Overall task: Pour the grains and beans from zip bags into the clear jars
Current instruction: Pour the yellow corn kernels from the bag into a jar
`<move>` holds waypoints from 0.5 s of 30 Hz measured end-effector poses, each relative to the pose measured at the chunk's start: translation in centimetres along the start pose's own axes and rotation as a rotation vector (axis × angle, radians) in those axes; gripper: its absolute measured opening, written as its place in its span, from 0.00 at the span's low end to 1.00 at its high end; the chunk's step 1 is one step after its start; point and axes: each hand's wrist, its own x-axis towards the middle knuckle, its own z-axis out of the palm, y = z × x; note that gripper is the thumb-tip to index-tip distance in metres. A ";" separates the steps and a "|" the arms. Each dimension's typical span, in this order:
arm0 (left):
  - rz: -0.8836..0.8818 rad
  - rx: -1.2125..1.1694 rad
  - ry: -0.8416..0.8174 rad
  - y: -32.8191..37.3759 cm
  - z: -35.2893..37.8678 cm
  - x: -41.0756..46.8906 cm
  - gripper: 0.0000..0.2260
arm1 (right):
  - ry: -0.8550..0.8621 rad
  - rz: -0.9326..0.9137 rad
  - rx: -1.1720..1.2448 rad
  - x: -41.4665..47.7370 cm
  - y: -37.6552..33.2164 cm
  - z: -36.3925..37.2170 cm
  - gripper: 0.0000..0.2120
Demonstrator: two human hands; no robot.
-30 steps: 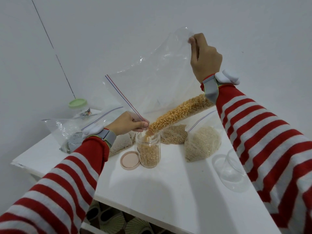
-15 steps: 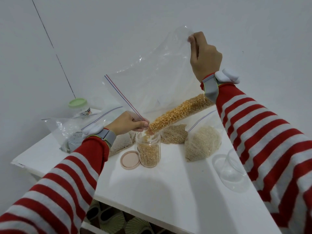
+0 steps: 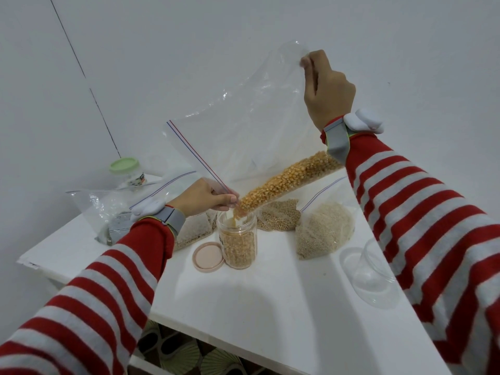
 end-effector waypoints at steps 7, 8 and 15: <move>0.008 0.005 -0.005 0.2 0.0 -0.1 0.08 | 0.002 -0.010 0.001 0.1 0.0 0.0 0.22; 0.006 0.006 -0.003 0.2 0.0 -0.1 0.08 | -0.003 -0.010 -0.001 0.1 0.0 -0.1 0.22; 0.013 0.010 -0.011 0.2 -0.2 0.0 0.09 | 0.013 0.012 -0.002 0.3 -0.2 0.0 0.22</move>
